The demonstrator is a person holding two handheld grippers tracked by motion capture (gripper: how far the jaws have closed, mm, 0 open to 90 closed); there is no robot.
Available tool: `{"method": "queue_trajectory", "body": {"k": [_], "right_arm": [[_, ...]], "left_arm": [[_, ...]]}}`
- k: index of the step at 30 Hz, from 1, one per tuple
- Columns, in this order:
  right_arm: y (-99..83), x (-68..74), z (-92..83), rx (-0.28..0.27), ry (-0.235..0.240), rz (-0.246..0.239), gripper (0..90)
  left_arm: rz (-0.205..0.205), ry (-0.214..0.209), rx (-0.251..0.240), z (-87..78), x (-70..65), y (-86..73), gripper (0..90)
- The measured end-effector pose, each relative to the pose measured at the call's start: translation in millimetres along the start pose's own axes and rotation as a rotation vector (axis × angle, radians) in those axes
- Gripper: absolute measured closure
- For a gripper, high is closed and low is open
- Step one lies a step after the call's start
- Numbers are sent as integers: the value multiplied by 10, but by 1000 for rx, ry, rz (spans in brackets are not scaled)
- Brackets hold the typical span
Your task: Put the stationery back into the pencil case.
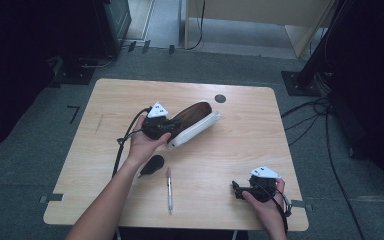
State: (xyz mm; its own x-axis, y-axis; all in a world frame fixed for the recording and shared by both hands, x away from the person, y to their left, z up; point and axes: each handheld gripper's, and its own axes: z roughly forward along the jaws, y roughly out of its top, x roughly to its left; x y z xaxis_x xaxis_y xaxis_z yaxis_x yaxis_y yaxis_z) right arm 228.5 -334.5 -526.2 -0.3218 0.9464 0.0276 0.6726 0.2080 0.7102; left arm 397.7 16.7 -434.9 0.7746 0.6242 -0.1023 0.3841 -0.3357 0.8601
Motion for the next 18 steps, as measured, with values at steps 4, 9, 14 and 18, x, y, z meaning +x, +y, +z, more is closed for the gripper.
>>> {"method": "queue_trajectory", "body": {"k": [4, 9, 14, 18], "right_arm": [[3, 3, 3, -1, -1, 1, 0], [6, 10, 6, -1, -5, 4, 0], [-8, 108, -30, -46, -14, 28, 140], [13, 332, -46, -71, 52, 24, 204]], "left_arm": [[-17, 2, -30, -219, 7, -21, 787], [-34, 12, -42, -469, 14, -111, 753], [-60, 25, -43, -663, 20, -282, 728], [-91, 36, -43, -796, 52, -444, 723]]}}
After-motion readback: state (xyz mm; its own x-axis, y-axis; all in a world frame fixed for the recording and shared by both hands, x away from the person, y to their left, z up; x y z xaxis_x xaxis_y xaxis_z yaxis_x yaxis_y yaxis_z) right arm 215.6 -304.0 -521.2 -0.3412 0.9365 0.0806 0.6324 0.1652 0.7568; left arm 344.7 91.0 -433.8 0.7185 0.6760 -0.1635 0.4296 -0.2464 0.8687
